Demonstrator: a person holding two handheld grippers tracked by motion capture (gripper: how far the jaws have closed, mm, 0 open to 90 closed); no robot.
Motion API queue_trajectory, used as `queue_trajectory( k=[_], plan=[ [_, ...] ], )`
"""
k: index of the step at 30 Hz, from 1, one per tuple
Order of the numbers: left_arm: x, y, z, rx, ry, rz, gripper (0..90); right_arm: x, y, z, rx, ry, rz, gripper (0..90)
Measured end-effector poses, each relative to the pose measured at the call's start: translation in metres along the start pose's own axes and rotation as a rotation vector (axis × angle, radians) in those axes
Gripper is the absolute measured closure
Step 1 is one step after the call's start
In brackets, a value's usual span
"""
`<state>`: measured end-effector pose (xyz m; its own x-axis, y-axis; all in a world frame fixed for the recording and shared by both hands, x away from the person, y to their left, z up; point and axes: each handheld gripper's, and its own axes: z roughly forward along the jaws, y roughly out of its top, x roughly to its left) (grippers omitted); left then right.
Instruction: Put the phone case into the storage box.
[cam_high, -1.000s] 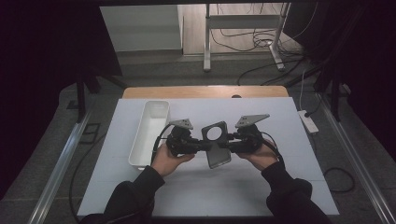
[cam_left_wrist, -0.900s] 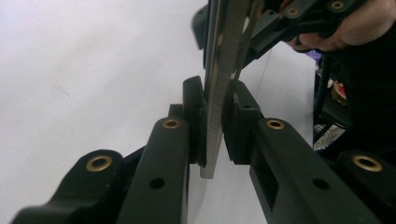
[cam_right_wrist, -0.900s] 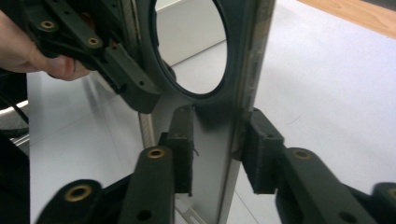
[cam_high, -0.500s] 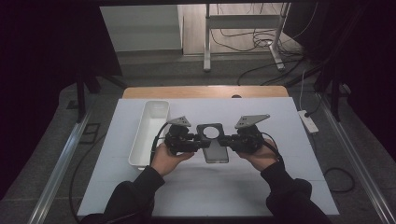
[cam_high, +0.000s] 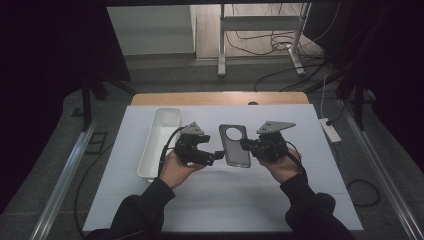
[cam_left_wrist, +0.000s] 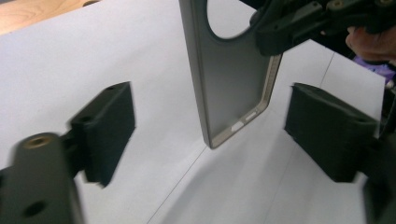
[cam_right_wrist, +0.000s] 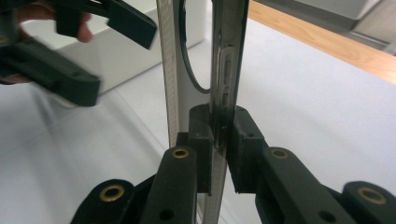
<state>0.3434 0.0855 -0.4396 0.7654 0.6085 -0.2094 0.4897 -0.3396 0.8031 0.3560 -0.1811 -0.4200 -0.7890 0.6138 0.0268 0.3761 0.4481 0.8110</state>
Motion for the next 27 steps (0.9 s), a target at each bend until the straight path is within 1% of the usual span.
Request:
queue_trajectory(
  k=[2,6,9,12,13,14,15,16,17,18,19,21,24,26,27],
  plan=[
    [0.0,0.0,0.0,0.004,0.013,0.002,15.8,0.002,0.0,-0.002,-0.002,-0.032,0.012,81.4],
    [-0.001,-0.001,-0.001,0.001,0.038,0.005,16.3,0.006,0.0,-0.007,-0.01,-0.067,0.026,81.4],
    [0.0,-0.002,-0.002,-0.003,0.043,0.003,18.6,0.009,-0.001,-0.011,-0.014,-0.087,0.039,81.4],
    [-0.001,-0.003,-0.001,-0.004,0.037,0.005,25.4,0.012,-0.002,-0.015,-0.02,-0.102,0.056,81.4],
    [-0.002,-0.003,-0.001,-0.003,0.032,0.007,25.4,0.012,-0.002,-0.015,-0.02,-0.102,0.056,81.4],
    [-0.002,-0.004,0.0,-0.003,0.029,0.01,28.2,0.013,-0.003,-0.015,-0.022,-0.101,0.06,81.4],
    [-0.003,-0.004,0.001,-0.005,0.021,0.012,33.7,0.016,-0.004,-0.016,-0.022,-0.102,0.064,81.4],
    [-0.003,-0.004,0.001,-0.005,0.021,0.012,36.4,0.016,-0.004,-0.016,-0.022,-0.102,0.064,81.4],
    [-0.004,-0.005,0.001,-0.004,0.011,0.013,39.7,0.02,-0.005,-0.016,-0.02,-0.102,0.066,81.4],
    [-0.004,-0.005,0.001,-0.004,0.011,0.013,42.3,0.02,-0.005,-0.016,-0.02,-0.102,0.066,81.4],
    [-0.005,-0.005,0.002,-0.008,0.012,0.012,42.3,0.021,-0.005,-0.016,-0.015,-0.105,0.065,81.4],
    [-0.006,-0.005,0.002,-0.007,0.005,0.005,48.9,0.025,-0.006,-0.015,-0.022,-0.095,0.066,81.4],
    [-0.007,-0.006,0.003,-0.004,-0.002,0.005,56.4,0.028,-0.006,-0.014,-0.026,-0.096,0.064,81.4],
    [-0.008,-0.006,0.004,0.003,-0.009,0.001,64.0,0.031,-0.007,-0.013,-0.029,-0.1,0.065,81.3],
    [-0.008,-0.006,0.005,0.004,-0.01,0.002,65.1,0.031,-0.007,-0.012,-0.028,-0.099,0.066,81.4]
  ],
)
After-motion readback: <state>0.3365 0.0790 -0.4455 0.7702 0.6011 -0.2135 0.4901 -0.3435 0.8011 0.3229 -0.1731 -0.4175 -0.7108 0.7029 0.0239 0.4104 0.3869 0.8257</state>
